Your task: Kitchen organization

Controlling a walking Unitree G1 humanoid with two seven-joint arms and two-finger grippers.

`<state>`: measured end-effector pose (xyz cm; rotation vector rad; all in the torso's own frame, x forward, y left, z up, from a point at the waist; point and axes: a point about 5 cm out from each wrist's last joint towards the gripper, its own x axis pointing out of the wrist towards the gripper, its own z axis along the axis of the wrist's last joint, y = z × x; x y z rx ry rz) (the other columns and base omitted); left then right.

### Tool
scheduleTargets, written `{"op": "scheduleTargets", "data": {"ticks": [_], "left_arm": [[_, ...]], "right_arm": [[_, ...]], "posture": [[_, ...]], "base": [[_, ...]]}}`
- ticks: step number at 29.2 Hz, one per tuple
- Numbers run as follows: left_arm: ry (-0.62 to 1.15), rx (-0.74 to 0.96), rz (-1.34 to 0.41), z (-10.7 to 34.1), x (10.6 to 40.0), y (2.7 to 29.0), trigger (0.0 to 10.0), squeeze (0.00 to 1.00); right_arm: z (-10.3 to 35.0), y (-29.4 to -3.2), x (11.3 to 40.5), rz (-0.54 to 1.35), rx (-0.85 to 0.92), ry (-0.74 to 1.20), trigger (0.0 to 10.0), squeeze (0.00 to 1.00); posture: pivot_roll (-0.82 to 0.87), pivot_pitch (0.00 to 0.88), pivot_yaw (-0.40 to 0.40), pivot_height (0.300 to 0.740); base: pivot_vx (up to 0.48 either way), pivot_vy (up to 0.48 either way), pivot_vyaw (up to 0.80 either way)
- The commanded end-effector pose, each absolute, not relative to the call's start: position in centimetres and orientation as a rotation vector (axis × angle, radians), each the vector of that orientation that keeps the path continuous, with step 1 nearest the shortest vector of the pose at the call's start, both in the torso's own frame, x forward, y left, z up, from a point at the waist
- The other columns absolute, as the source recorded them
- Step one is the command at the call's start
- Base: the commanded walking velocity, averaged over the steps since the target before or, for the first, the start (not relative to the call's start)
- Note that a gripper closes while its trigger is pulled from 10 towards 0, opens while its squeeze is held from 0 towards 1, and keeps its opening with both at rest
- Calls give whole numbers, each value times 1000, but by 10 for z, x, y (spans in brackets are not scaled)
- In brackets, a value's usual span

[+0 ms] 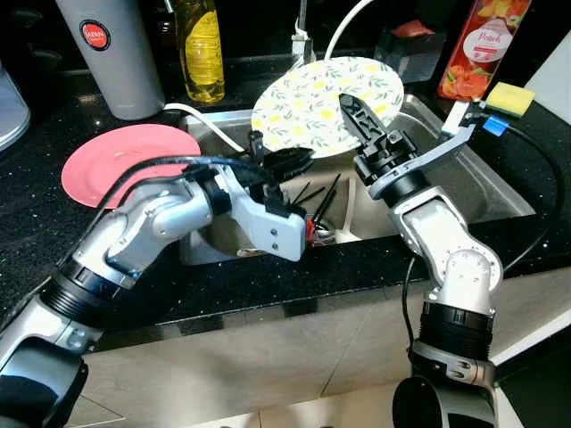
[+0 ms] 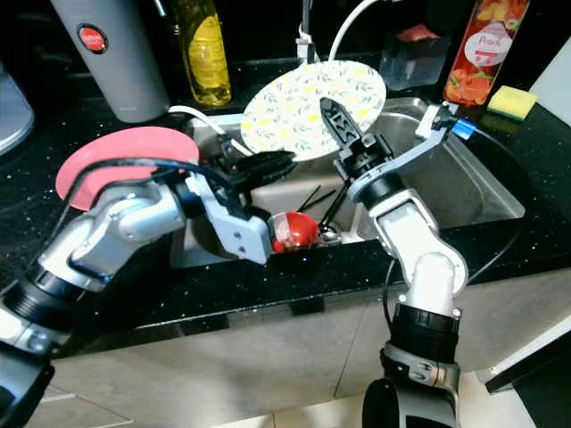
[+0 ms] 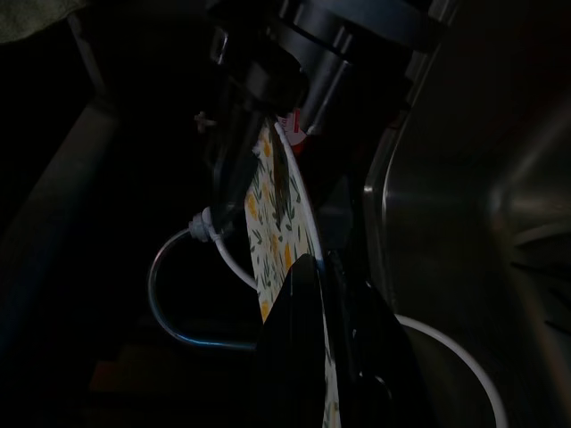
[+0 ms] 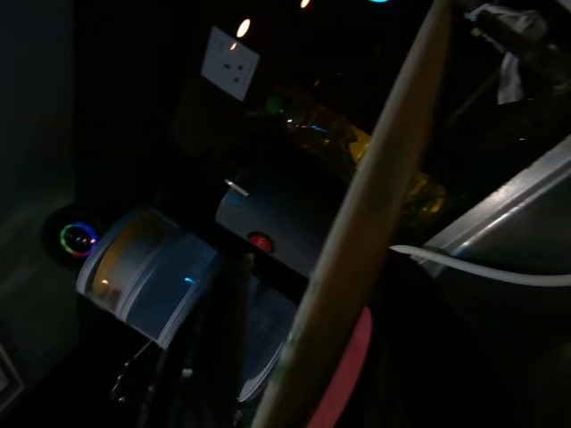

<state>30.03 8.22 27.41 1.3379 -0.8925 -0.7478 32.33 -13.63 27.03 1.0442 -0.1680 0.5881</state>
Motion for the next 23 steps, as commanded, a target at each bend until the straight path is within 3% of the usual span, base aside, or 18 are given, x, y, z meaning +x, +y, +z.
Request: {"op": "scheduleTargets", "data": {"ticks": [1,16,17,18,21,22,23], "left_arm": [[-916,1350,-760,274,297,80,10000,0],[-875,1379,-759,270,300,82,10000,0],[-867,1379,-747,270,301,82,10000,792],[-858,1372,-741,270,302,83,10000,1000],[-836,1350,-745,271,304,83,10000,1000],[-799,1297,-751,272,304,84,10000,1000],[-773,1258,-758,273,304,84,10000,1000]], "right_arm": [[265,-140,326,541,1055,-156,0,0],[264,-143,329,501,1053,-155,0,0],[264,-143,329,495,1050,-158,0,0],[264,-143,329,494,1043,-160,0,0],[265,-143,329,495,1034,-162,0,0],[265,-143,329,491,1026,-166,10000,0],[265,-143,329,488,1021,-169,10000,0]], "posture": [[112,84,1,740],[107,84,-2,740],[107,84,-2,740],[107,84,-3,740],[107,84,-3,740],[107,84,-3,740],[107,85,-1,740]], "base": [[0,0,0],[0,0,0],[0,0,0],[0,0,0],[0,0,0],[0,0,0],[0,0,0]]}}
